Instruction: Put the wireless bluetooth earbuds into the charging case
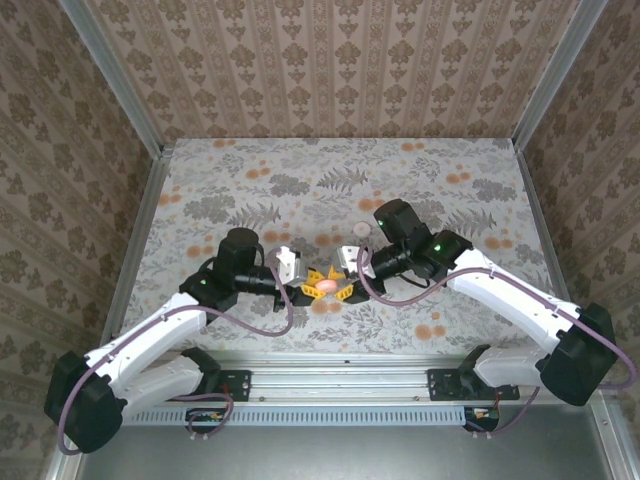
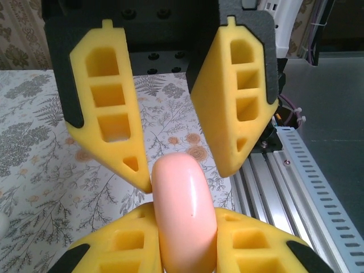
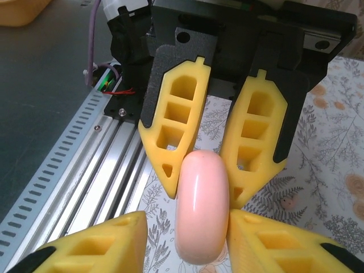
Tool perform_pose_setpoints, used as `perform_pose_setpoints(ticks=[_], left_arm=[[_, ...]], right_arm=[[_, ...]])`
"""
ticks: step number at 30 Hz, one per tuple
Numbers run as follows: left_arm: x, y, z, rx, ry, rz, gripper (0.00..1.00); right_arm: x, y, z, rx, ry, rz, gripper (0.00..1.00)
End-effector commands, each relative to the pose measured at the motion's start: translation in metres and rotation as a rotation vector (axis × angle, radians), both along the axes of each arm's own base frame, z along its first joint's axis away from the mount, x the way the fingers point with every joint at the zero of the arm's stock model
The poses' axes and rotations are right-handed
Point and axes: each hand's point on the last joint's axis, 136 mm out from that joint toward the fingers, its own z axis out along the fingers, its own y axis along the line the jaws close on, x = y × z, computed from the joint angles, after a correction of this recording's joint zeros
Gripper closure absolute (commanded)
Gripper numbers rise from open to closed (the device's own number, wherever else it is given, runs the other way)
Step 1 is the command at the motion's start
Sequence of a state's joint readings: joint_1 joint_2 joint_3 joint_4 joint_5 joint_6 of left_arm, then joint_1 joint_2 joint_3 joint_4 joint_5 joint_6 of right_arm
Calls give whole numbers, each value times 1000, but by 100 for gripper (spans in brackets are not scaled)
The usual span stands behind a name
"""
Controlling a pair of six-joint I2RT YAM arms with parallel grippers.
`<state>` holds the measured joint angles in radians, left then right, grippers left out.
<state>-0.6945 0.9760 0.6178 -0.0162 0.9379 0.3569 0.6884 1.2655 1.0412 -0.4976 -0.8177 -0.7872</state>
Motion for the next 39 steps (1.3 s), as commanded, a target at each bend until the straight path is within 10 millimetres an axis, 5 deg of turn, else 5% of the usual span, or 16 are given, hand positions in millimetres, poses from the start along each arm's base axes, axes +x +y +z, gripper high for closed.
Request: perform_pose_setpoints(ticks=[1,9,16,39], left_arm=[[-2,-3,17,-39,-48,-27,87],[-2,-3,21,-46,-53,-21,87],[10,-2,18,-93,-108,65,42],[5,-6,35,-172,-87,25,55]], right_arm=[[-8,7,10,34,2,56,62],[-6,10,11,40,-8,50,79],[7,1,32,182,2,-9,83],[6,-8,39,320,44,-51,83]])
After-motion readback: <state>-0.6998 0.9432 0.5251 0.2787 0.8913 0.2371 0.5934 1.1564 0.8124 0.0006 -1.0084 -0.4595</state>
